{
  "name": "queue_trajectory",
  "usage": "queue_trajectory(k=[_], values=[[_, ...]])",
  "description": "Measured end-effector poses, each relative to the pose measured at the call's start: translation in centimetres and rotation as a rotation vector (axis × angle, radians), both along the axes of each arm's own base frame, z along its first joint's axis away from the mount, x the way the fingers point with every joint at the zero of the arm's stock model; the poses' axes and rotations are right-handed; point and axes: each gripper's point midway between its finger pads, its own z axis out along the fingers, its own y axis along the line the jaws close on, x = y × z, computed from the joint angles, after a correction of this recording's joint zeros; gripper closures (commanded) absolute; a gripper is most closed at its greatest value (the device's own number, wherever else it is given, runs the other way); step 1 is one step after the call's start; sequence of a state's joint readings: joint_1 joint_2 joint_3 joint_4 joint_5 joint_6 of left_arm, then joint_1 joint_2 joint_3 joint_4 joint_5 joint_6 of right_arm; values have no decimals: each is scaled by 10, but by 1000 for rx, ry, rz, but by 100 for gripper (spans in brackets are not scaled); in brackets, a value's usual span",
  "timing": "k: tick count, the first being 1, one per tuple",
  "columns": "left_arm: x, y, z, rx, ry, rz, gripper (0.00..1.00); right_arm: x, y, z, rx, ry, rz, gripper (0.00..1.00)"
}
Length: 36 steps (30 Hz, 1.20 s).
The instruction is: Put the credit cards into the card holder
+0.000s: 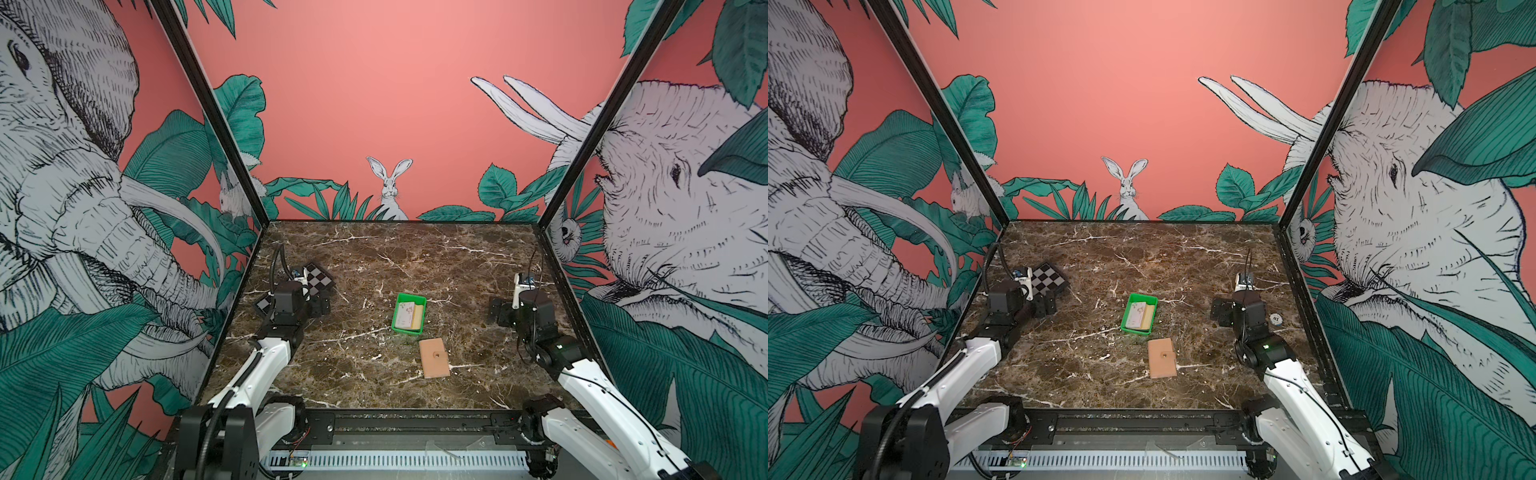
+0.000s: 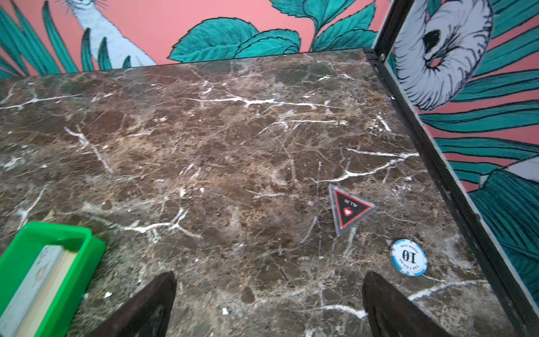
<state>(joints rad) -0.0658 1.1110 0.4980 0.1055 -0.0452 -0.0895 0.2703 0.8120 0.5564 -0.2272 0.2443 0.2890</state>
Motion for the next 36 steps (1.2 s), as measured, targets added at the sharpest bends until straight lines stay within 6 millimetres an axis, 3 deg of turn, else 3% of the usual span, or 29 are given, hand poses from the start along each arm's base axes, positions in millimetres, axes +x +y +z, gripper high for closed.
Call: queue_trajectory(k=[4,10,17,23,36], values=[[17,5,-10,50,-40,-17,1,8,-17,-12,-30,-6,-31,2],[25,3,-36,73,-73,-56,1,16,-31,-26,-81,-22,-48,2],[43,0,-22,106,-204,-89,1,28,-36,-35,-115,-31,-53,2],[48,1,-52,116,-160,-98,1,41,-41,-45,-153,-23,-56,2],[56,1,-42,123,-192,-101,1,63,-53,-80,-179,-56,-91,2]])
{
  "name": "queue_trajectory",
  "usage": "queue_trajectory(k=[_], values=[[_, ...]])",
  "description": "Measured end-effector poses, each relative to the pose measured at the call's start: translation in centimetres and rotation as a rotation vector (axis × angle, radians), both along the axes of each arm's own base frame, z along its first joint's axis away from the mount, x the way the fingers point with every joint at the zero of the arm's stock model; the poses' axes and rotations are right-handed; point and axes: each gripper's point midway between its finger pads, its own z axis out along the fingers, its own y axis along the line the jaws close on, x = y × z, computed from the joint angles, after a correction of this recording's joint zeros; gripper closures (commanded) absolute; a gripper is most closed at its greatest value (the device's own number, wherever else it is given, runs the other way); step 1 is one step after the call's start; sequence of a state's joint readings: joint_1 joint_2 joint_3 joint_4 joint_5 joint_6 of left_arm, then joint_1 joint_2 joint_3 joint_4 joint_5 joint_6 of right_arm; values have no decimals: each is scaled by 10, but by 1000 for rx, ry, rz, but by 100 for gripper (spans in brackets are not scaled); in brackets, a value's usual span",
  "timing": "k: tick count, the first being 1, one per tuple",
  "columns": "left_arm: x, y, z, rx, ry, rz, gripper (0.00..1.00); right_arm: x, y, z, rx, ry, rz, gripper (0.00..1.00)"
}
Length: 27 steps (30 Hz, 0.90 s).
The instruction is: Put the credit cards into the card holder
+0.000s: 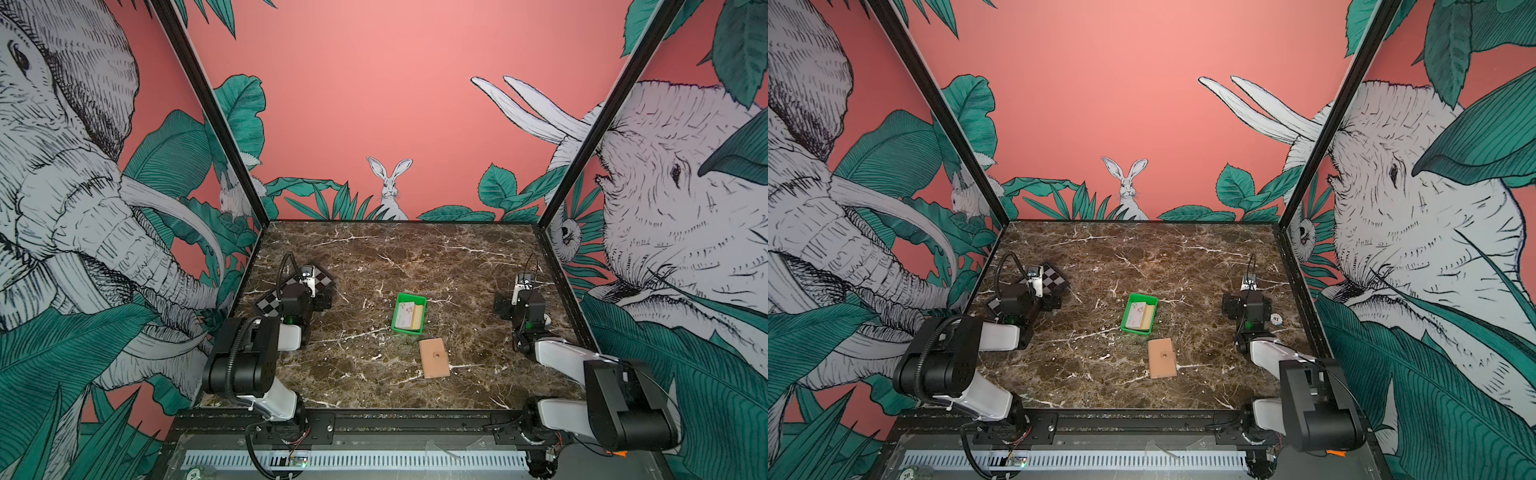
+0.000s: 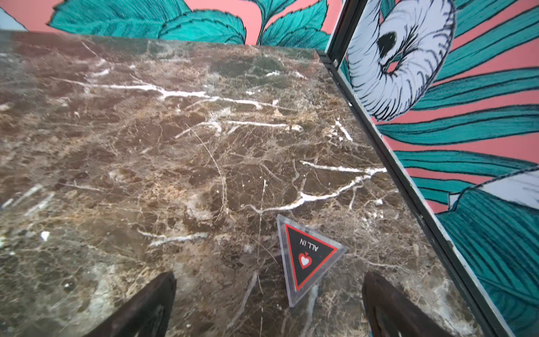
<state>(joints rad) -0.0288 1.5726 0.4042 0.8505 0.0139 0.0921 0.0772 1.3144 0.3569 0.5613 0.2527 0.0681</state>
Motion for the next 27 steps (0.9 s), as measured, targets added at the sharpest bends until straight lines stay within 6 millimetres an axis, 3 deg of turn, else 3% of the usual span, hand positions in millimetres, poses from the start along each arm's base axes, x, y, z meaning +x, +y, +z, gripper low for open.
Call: queue_trajectory(k=[8,16,27], values=[[0,0,0,4,-1,-1,1,17,-4,14,-24,-87,-19,2],[0,0,0,5,-1,-2,1,18,-11,-19,-13,-50,-18,2],[0,0,0,5,-1,-2,1,25,-12,-11,1,-78,-7,2]])
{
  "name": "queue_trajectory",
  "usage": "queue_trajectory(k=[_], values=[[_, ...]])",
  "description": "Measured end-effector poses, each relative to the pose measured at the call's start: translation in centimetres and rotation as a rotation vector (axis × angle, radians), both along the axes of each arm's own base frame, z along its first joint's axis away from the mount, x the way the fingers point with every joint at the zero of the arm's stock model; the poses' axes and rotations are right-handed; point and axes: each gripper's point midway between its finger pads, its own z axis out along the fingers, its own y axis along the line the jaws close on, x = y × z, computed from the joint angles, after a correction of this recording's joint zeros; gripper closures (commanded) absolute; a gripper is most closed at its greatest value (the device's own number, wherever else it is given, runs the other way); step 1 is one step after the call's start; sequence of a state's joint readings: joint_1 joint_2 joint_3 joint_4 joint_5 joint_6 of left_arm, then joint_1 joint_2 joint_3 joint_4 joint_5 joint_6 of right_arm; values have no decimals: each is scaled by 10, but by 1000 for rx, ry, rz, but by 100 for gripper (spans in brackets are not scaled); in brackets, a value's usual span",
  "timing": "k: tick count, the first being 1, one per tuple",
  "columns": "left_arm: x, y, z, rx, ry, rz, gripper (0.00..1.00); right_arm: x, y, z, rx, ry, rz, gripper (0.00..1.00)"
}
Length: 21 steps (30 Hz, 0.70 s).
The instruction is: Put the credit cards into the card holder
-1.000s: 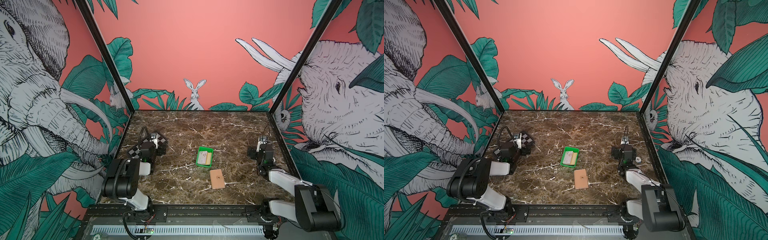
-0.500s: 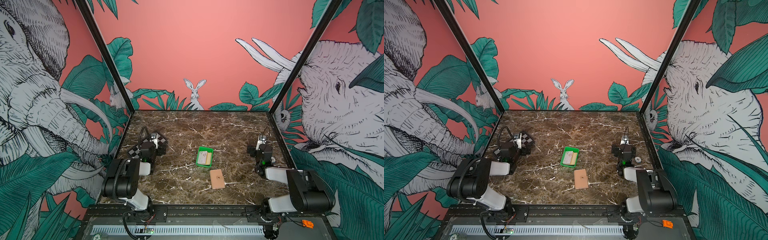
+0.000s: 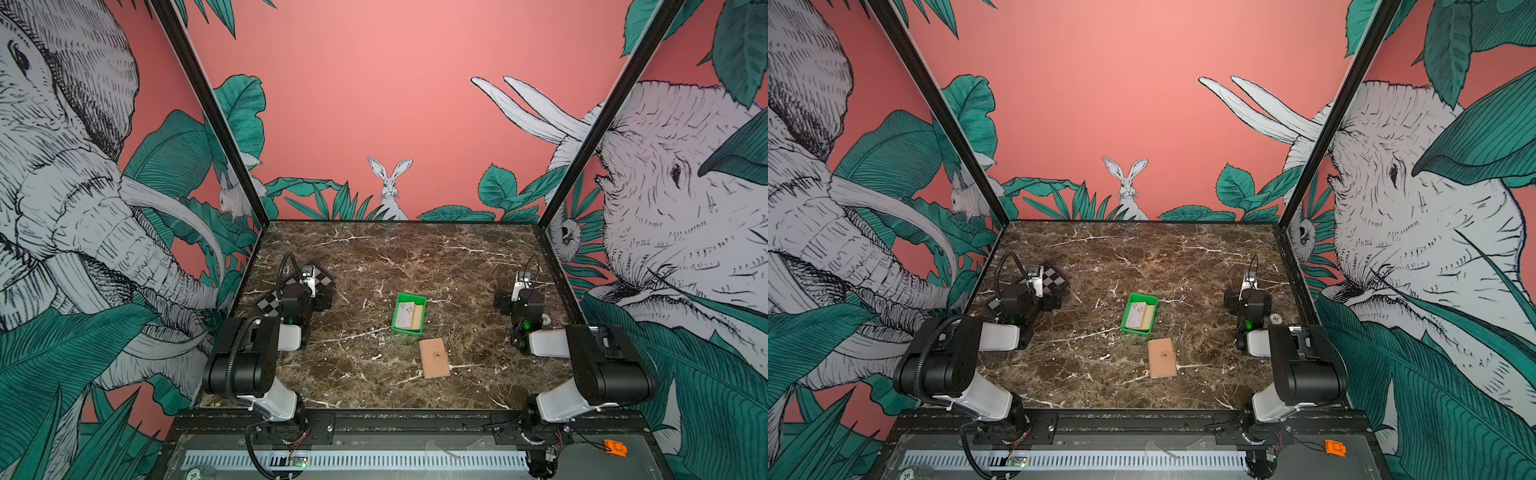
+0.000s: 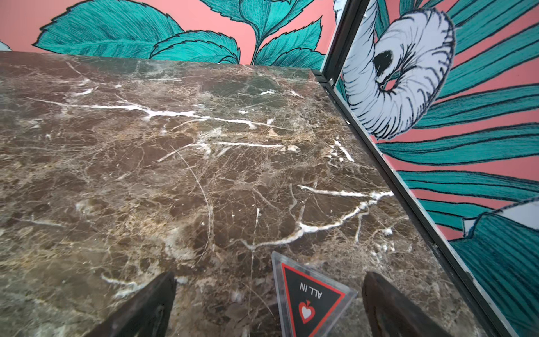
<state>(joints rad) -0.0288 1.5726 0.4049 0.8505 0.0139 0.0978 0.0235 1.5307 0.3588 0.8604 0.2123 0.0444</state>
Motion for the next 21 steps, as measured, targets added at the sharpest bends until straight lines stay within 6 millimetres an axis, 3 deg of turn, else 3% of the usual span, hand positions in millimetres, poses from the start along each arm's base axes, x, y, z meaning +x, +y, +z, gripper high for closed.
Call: queue_trajectory(k=[9,13,21], values=[[0,0,0,0,0,0,1,7,22,1,23,6,140,2],[0,0,0,0,0,0,1,14,24,9,23,-12,147,2],[0,0,0,0,0,0,1,12,27,4,23,14,168,2]])
